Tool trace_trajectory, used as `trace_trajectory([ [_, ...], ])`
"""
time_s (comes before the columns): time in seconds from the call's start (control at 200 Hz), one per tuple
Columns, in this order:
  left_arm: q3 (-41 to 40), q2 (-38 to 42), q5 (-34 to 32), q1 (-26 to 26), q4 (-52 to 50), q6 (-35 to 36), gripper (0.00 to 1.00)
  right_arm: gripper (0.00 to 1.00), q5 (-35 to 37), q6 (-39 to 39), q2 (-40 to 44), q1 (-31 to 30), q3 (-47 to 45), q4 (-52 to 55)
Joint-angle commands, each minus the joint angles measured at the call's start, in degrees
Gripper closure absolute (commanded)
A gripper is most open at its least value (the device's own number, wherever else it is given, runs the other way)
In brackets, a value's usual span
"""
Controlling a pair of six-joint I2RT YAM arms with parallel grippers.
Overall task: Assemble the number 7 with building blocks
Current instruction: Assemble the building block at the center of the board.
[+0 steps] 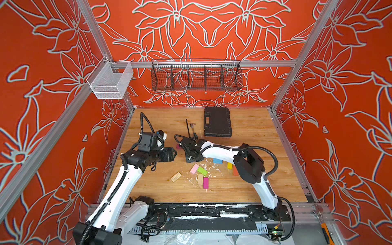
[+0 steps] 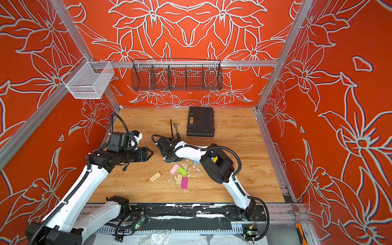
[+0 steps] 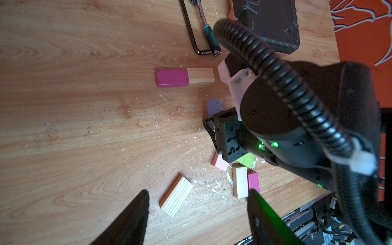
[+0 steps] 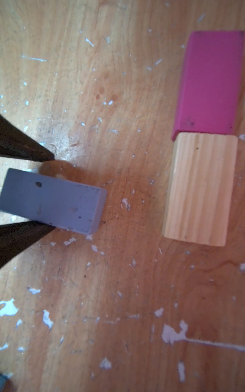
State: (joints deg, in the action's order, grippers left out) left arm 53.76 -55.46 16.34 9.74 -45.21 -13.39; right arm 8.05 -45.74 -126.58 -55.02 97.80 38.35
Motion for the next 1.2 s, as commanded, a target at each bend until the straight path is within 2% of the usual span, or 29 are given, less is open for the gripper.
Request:
trace_trajectory([
  [0.0, -0.36, 0.42, 1.06, -0.38, 0.70, 0.76, 0.29, 0.57, 0.21, -1.16, -1.70, 0.61, 1.25, 1.27],
  [0.075, -0.32, 0.35, 0.99, -0.46, 0.65, 0.73, 0.29, 0.62, 0.04, -1.28, -1.59, 1.01, 1.17, 1.12],
  [0.24, -0.33, 0.24, 1.24, -0.51, 0.74, 0.73, 0.29, 0.67, -0.37, -1.18, -1.39, 1.81, 0.99, 0.92],
  [1.196, -0.52, -0.37, 2.88, -0.60, 1.09, 0.69, 0.29, 0.68, -3.22, -1.91, -3.76, 3.33, 3.28, -0.26],
])
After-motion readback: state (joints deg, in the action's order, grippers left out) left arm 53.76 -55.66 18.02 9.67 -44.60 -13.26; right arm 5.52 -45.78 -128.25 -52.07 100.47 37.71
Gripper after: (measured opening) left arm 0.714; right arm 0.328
